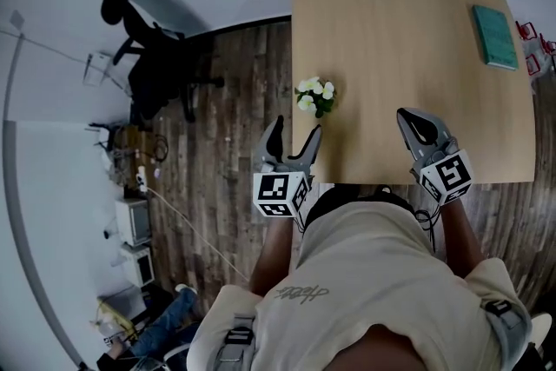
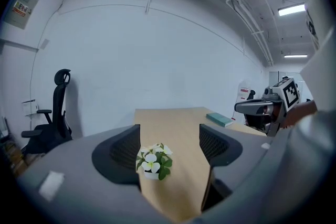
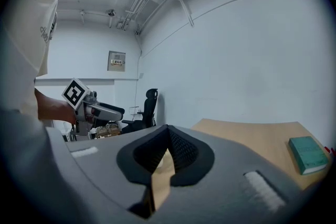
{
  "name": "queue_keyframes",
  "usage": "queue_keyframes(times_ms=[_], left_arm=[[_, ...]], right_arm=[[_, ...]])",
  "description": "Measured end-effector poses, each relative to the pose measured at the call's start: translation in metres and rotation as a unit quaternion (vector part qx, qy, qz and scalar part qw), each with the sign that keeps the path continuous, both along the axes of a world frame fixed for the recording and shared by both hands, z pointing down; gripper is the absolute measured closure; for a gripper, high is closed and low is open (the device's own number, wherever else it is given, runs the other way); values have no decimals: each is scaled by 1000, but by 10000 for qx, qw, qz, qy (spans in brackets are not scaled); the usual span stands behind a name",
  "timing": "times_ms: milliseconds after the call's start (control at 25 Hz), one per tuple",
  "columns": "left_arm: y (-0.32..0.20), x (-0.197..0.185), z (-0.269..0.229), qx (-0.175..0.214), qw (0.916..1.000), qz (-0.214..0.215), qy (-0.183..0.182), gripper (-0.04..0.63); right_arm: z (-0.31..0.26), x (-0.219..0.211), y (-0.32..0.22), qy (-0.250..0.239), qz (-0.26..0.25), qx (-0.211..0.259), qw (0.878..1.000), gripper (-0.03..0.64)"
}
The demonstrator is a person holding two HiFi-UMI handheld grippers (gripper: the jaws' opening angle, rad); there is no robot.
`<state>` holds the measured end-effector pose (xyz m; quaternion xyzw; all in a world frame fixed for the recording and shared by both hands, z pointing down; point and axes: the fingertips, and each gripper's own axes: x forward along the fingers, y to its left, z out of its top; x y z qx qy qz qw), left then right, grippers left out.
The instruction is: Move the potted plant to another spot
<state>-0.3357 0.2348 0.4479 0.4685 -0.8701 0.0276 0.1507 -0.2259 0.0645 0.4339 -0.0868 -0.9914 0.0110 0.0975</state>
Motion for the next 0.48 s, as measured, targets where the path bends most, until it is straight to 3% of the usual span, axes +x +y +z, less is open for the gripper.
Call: queue_keyframes(times_ms=[480], left_arm=[[14, -54, 41, -273, 9982, 527, 130, 225]], right_arm=[[-18, -75, 48, 3, 11, 203, 9998, 614]])
